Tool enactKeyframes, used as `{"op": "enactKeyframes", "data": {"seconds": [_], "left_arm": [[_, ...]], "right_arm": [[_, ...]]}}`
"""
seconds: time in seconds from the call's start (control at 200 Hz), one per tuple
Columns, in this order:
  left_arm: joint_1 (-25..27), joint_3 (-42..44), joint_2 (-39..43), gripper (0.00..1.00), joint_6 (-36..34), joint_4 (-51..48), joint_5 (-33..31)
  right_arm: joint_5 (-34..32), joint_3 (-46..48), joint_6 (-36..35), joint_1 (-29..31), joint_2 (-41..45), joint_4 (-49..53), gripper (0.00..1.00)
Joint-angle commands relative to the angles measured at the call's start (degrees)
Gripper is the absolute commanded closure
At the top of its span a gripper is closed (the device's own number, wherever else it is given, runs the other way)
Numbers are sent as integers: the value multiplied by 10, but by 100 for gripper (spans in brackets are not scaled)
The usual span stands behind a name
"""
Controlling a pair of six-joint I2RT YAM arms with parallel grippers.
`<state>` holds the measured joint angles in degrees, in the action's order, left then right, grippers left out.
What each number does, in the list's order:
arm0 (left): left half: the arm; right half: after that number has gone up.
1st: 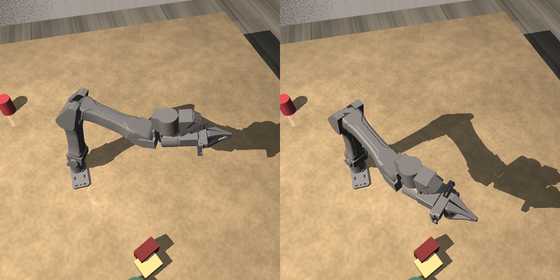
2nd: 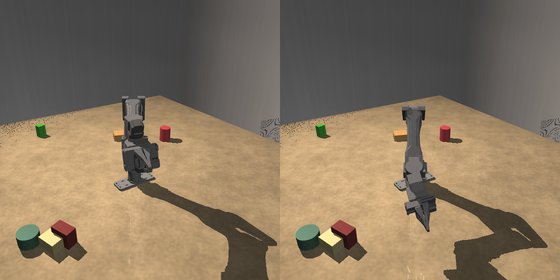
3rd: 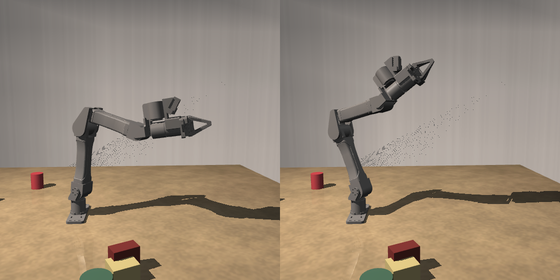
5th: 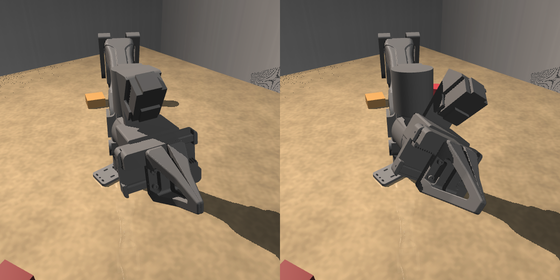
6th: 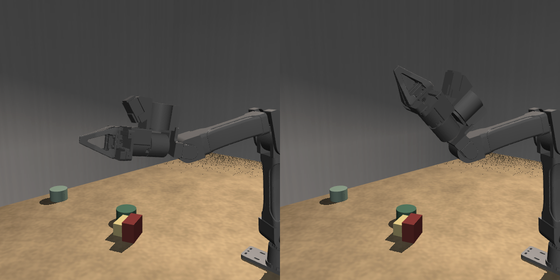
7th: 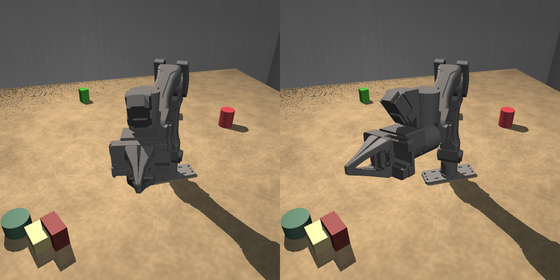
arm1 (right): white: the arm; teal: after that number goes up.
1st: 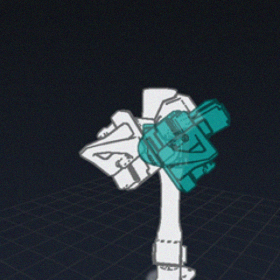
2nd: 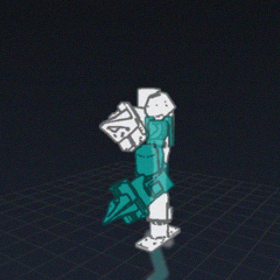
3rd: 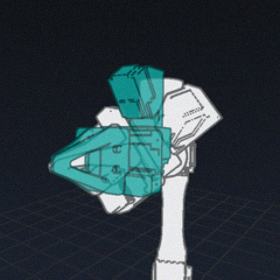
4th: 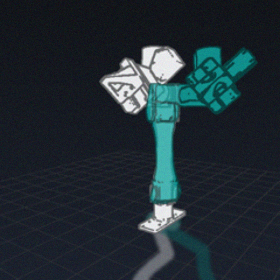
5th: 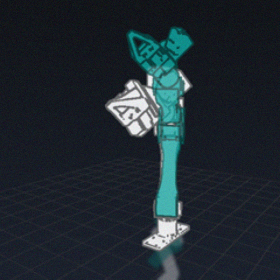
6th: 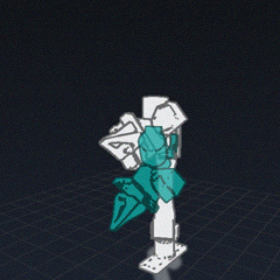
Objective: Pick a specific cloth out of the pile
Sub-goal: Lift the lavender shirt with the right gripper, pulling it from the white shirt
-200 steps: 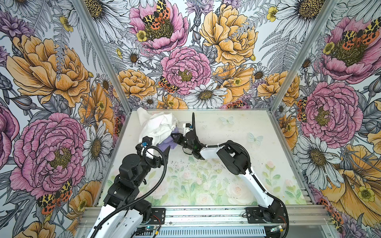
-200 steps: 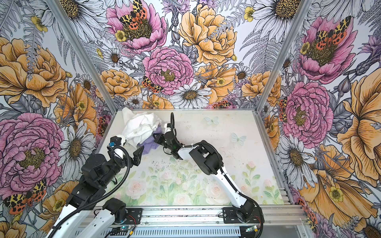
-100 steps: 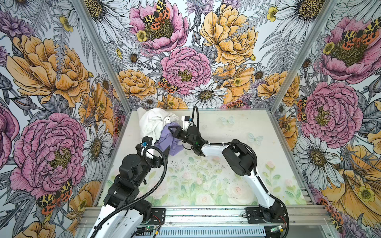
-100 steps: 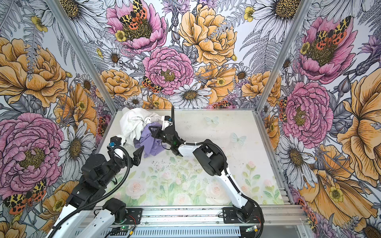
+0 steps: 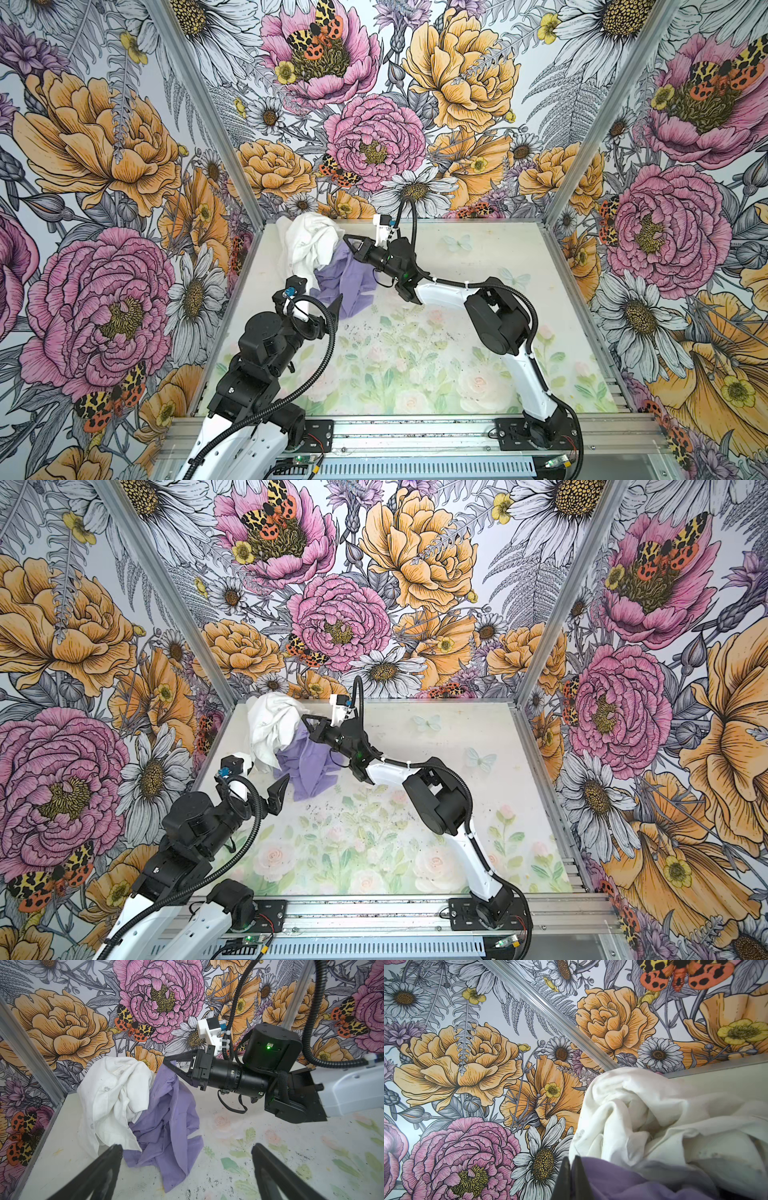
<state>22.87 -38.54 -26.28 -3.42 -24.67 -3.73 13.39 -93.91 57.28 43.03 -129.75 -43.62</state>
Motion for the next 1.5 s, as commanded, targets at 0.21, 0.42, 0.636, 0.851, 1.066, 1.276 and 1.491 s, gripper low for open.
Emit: {"op": "enactKeyframes", "data": {"seconds": [0.21,0.42,0.636,0.851,1.066,1.276,1.491], "left_arm": [[3,9,7,1,-9,0,4],[3,9,8,1,-9,0,4],[3,9,8,1,-9,0,4],[3,9,9,1,-9,0,4],[4,10,10,1,-10,0,4],[4,9,10,1,-9,0,4],[4,10,11,1,-9,0,4]], "right_arm": [[6,30,-46,-19,90,-22,100],[16,40,-59,-27,122,-13,100],[20,43,-78,-35,153,1,100],[26,43,-96,-46,180,19,100],[28,51,-111,-58,208,35,100],[30,57,-129,-71,233,57,100],[31,62,-151,-89,257,86,100]]}}
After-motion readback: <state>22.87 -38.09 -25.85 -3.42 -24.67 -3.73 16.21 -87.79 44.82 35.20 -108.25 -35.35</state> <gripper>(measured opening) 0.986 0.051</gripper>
